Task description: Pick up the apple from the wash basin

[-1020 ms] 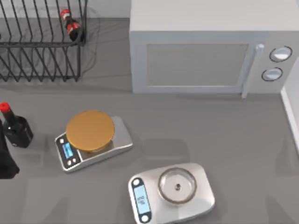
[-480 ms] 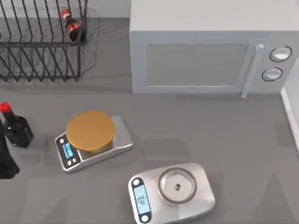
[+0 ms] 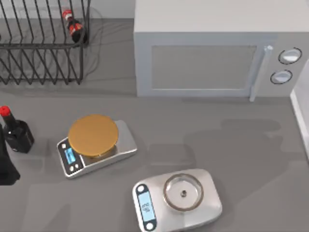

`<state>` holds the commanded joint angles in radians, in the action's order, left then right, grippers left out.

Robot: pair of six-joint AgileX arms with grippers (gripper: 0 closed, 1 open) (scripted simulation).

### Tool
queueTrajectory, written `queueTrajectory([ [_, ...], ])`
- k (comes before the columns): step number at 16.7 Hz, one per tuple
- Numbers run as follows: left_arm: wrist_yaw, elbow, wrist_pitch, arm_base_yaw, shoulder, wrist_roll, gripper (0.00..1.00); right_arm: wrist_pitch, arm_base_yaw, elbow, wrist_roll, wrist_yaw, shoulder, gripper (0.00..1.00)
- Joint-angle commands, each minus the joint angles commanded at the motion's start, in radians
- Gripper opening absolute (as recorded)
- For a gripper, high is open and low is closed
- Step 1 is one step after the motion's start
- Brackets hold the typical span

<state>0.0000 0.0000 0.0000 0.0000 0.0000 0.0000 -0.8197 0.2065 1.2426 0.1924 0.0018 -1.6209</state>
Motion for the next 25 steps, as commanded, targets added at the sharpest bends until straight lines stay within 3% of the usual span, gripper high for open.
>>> queueTrajectory([
  [7,0.0,0.0,0.0,0.0,0.0,0.0,1.0,-0.219,0.055,0.332,0.051,0.0,-0.455,1.0],
  [15,0.0,0.0,0.0,0.0,0.0,0.0,1.0,-0.236,0.055,0.36,0.056,0.001,-0.496,1.0],
  [18,0.0,0.0,0.0,0.0,0.0,0.0,1.0,-0.167,0.056,0.329,0.055,0.001,-0.545,1.0],
  [25,0.0,0.0,0.0,0.0,0.0,0.0,1.0,0.195,0.059,0.199,0.052,0.003,-0.752,1.0],
])
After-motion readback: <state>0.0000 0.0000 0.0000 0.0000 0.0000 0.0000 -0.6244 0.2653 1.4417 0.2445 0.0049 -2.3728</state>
